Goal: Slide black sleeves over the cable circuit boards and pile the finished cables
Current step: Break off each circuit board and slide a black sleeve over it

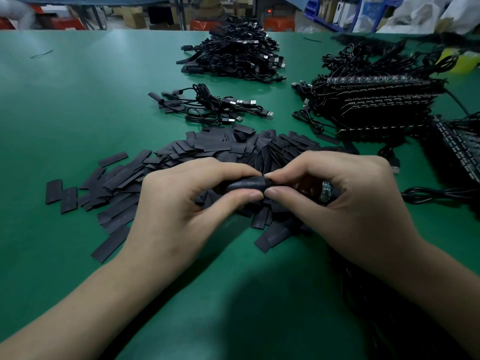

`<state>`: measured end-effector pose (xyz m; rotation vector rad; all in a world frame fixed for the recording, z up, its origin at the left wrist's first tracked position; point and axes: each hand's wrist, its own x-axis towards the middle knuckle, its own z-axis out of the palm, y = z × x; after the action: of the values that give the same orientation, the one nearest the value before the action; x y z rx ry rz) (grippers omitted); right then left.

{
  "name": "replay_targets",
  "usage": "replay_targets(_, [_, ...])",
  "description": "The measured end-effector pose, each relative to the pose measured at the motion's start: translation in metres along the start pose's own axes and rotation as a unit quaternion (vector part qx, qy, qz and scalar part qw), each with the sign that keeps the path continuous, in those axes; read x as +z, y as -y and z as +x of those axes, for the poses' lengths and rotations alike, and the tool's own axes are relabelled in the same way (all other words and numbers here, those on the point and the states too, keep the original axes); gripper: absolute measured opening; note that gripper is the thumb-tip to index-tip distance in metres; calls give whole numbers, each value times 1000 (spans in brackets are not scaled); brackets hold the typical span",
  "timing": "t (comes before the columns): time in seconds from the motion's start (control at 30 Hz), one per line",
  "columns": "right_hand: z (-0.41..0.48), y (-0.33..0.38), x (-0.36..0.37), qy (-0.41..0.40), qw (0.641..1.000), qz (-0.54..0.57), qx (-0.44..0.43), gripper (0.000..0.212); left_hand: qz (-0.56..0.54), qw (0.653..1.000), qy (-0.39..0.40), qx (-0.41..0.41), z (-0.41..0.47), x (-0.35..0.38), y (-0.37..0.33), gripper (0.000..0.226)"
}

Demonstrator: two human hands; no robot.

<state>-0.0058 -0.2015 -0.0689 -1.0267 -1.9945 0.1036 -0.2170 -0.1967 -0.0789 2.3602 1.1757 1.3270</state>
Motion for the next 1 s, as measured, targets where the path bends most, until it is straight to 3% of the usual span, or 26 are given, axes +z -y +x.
replay_targets(0.27, [0, 1, 1, 6, 1000, 5, 3, 11, -2, 1000, -8, -17, 0, 0, 2, 23])
replay_targets(0.4, [1, 1, 1, 10, 999, 34, 39, 7, -54, 993, -66, -81, 0, 0, 4, 30])
replay_targets(0.53, [1, 2, 1, 24, 994, 65, 82, 4, -138, 975, -92, -145, 0, 3, 4, 19])
replay_targets(0.6, [1, 2, 2, 40, 991, 78, 98, 5, -163, 969, -76, -169, 3, 3, 9, 16])
replay_targets(0.7, [2, 2, 3, 59, 988, 92, 109, 7, -217, 948, -19, -231, 7, 6, 20, 36])
replay_targets(1.0, [3, 5, 3, 97, 970, 150, 166, 11, -157, 969, -112, -157, -3, 7, 12, 6])
